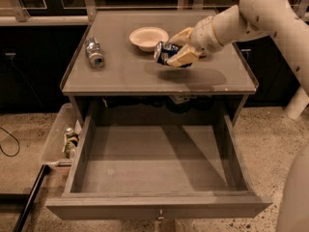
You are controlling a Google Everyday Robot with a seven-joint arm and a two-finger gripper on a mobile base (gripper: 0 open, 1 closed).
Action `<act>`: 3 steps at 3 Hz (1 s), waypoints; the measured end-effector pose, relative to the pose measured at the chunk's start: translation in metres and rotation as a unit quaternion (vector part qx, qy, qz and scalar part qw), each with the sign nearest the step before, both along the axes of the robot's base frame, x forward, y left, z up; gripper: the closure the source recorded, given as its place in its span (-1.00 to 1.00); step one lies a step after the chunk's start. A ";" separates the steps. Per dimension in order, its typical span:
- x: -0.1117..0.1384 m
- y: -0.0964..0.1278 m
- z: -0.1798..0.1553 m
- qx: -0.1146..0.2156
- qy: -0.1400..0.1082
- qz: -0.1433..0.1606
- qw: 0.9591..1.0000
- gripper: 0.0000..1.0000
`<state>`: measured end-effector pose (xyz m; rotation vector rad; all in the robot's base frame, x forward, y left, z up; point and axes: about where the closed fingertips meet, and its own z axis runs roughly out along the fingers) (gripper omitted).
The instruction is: Pick pepsi can from top drawer and place on counter
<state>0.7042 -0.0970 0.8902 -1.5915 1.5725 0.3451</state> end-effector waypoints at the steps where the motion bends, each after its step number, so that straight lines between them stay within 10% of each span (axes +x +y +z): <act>1: 0.024 -0.003 -0.016 0.032 0.032 -0.036 0.998 1.00; 3: 0.038 0.001 -0.032 0.028 0.076 -0.062 0.995 0.61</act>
Offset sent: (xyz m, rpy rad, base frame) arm 0.0560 0.0007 -0.0509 0.0373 0.2457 -0.1836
